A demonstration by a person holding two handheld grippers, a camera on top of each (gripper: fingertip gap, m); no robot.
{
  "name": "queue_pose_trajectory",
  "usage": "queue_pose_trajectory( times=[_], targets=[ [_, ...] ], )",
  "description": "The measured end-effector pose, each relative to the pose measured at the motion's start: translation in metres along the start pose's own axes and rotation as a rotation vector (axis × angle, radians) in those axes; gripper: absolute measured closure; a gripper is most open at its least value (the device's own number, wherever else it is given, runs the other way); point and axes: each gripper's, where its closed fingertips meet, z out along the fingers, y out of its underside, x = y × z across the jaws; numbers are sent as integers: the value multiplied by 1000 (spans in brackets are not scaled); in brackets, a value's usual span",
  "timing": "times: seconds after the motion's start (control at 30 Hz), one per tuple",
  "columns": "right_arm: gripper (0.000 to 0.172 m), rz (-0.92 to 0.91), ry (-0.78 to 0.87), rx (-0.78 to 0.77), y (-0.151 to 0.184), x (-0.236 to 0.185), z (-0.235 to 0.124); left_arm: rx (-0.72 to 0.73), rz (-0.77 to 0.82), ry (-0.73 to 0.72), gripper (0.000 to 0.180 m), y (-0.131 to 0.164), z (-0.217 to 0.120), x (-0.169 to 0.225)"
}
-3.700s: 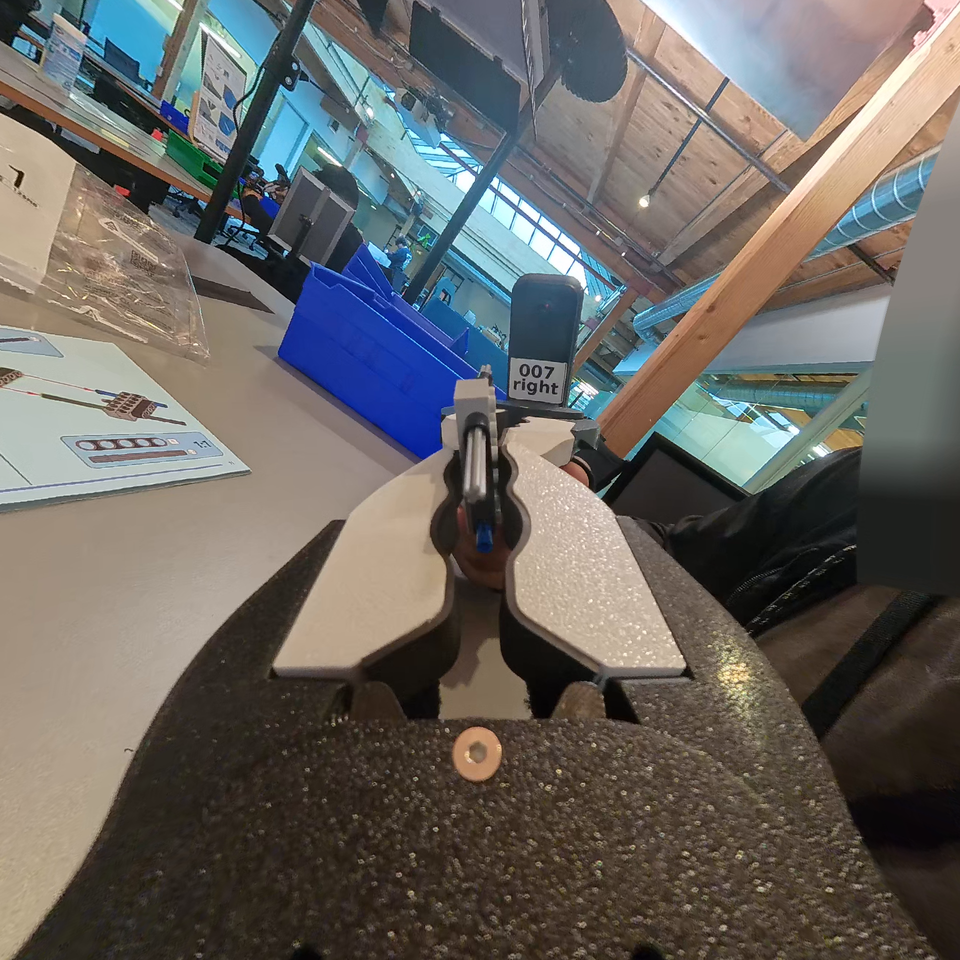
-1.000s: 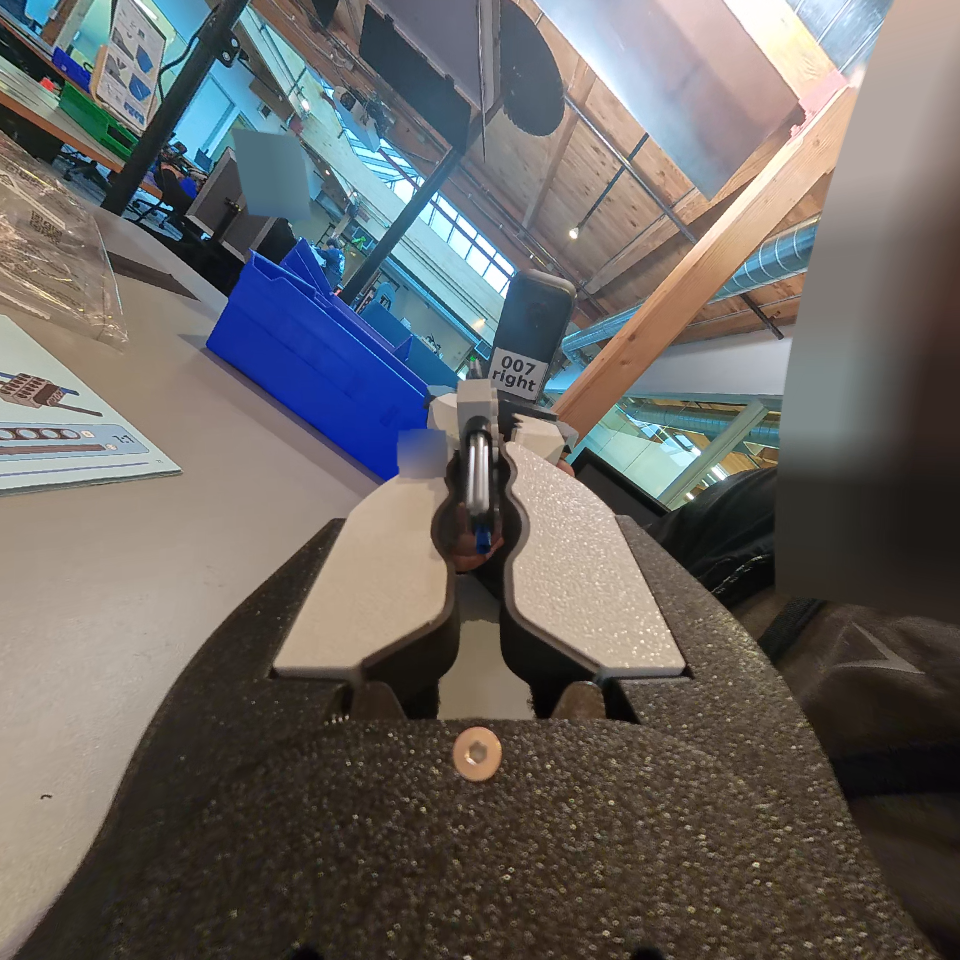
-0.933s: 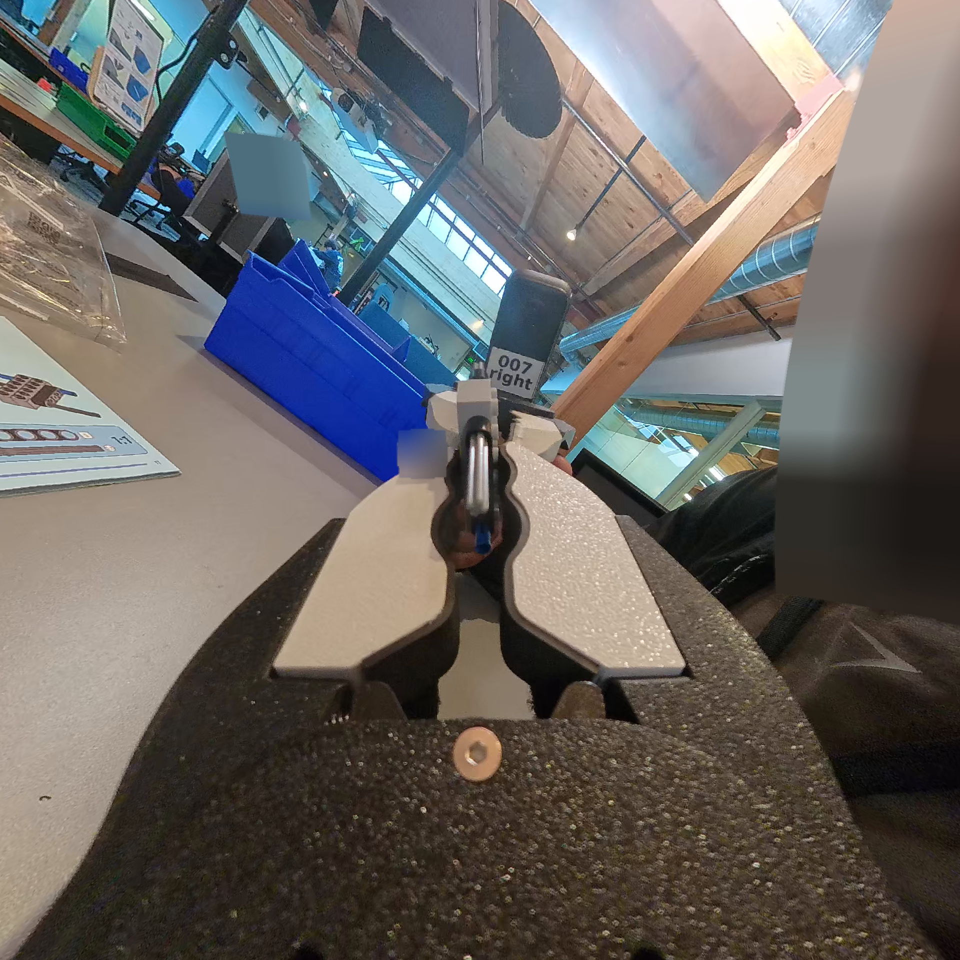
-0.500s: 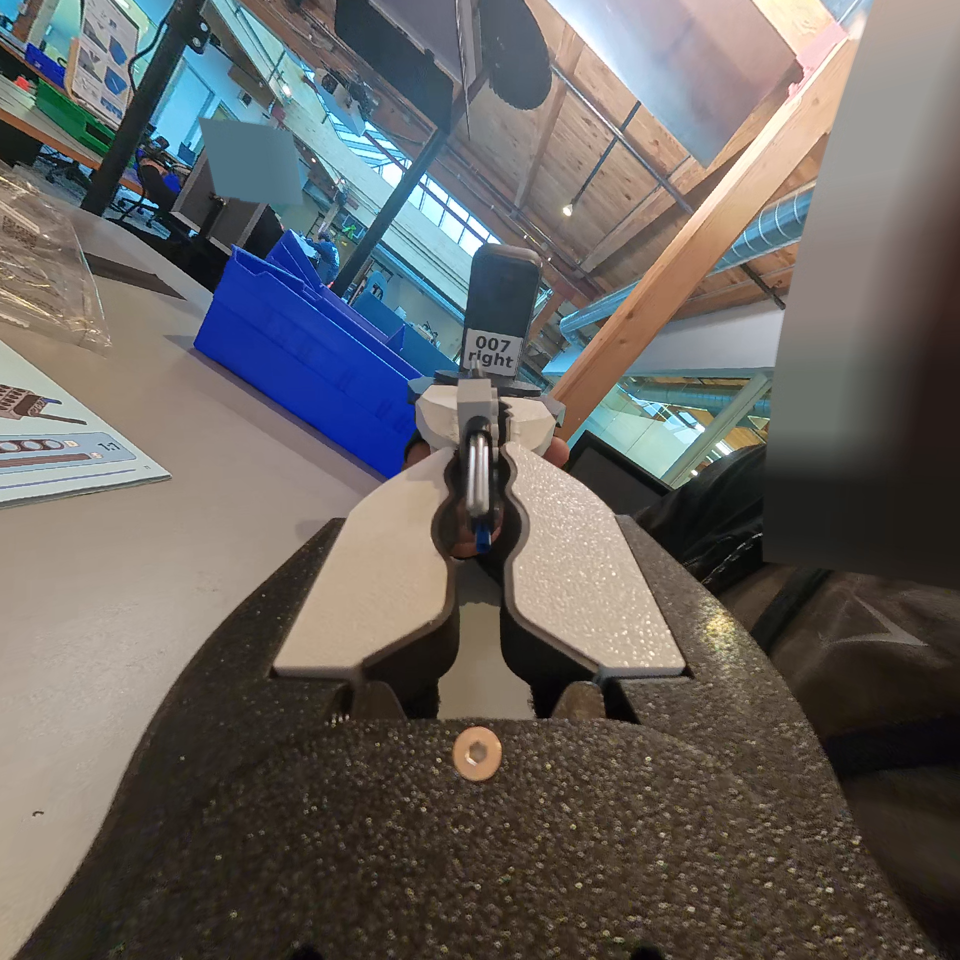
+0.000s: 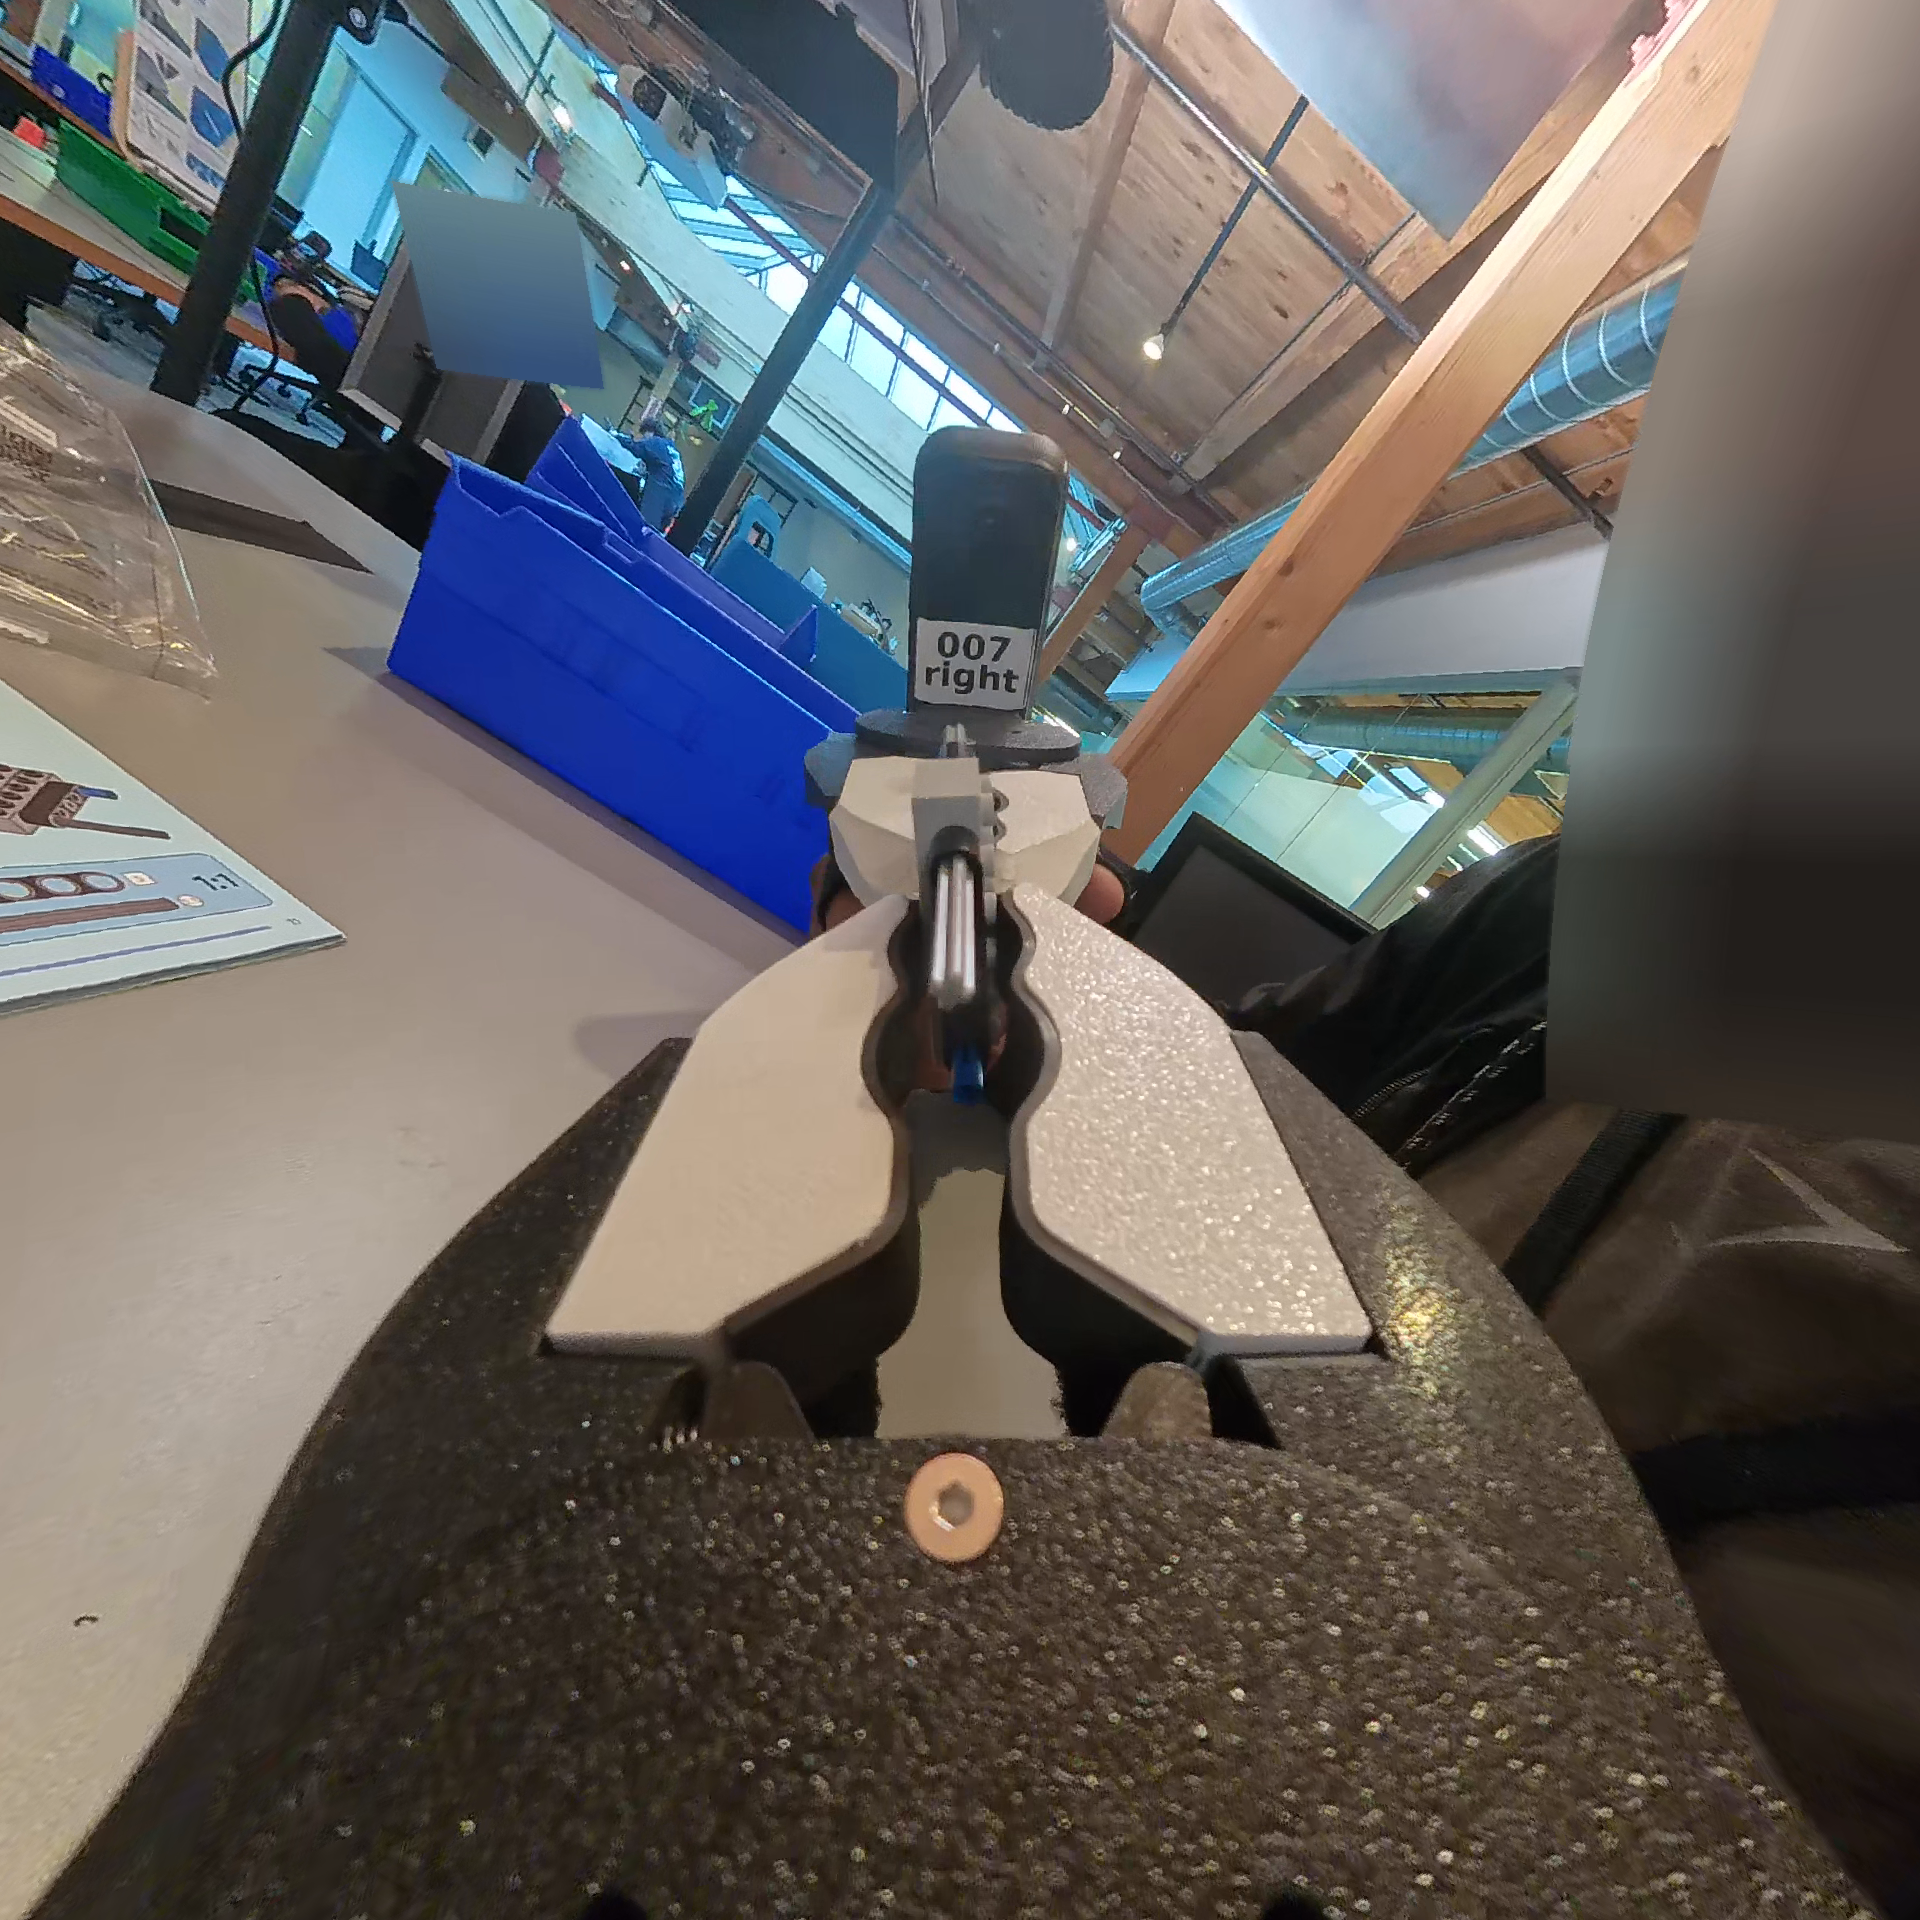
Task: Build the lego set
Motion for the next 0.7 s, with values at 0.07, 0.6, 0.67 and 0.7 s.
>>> queue_pose_trajectory(
  times=[0.07, 0.6, 0.67, 0.7],
  targets=[
    [164, 8, -4, 7, 0, 0, 1, 7, 2, -7, 168, -1, 0, 0],
    [164, 55, -28, 31, 0, -1, 6, 63, -30, -22, 168, -5, -1, -1],
    [164, 55, -23, 30, 1, 0, 6, 65, -31, -27, 168, -5, -1, -2],
    [164, 55, -21, 28, 1, 0, 7, 64, -31, -29, 168, -5, -1, -3]
  ],
)
